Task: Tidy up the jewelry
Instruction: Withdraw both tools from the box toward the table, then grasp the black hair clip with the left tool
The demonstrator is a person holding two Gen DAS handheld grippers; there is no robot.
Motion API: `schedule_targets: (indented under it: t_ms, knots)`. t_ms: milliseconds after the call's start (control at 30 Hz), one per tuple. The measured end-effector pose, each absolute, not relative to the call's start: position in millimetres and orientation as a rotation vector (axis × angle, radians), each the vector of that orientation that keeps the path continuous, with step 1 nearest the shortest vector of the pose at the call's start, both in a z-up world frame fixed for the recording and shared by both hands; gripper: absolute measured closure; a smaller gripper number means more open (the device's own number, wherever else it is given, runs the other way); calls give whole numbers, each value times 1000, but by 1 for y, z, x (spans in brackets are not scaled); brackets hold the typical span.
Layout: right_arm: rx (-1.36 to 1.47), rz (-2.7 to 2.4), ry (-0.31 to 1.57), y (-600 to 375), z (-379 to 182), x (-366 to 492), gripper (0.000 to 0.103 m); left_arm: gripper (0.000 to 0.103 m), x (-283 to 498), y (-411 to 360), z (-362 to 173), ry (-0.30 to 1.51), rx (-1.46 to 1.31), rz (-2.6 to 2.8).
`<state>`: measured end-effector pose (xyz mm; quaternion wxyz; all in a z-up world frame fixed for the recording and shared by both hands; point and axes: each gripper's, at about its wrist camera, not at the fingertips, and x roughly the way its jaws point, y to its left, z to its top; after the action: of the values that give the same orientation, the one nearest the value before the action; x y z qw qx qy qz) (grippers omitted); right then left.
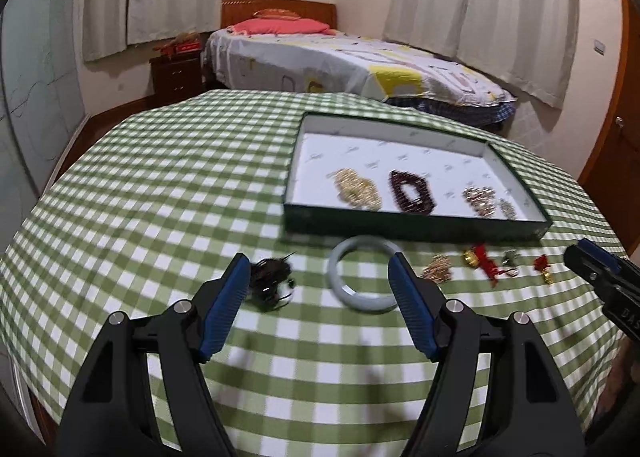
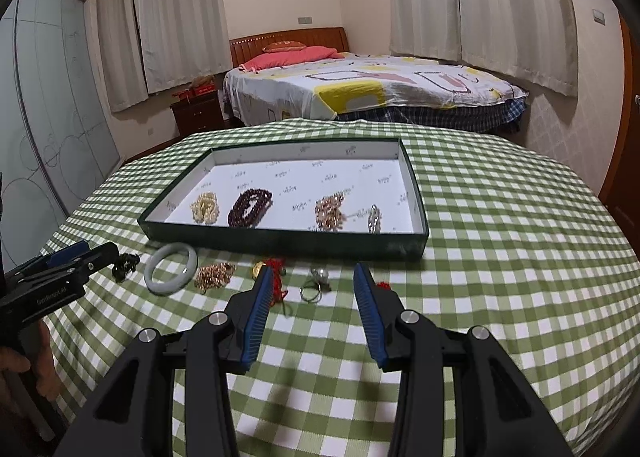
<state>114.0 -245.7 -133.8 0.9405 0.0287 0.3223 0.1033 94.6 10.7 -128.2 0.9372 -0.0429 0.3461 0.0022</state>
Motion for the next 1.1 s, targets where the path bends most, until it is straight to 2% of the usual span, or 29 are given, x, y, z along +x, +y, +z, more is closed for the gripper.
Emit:
schedule_targets:
  t_ms: [500,567,767,833,900,1100]
  knots:
    - [58,227,690,-240,-145,123,61,33,119,38,-154,785,-97,70]
    - [58,228,697,-239,-147,125,61,36,125,40,-159,806,-93,69]
    - [61,232,708,-238,-149,129,61,56,129,46,-169,837,-113,60]
    - [61,233,710,-237,-149,130,61,68,128,46,-169,835,-102,54]
    - [60,234,714,-236,-150,130,61,75,127,46,-169,833,-99,53]
    - [65,234,727,-236,-154,132,61,82,122,38,-168,815,-74,30]
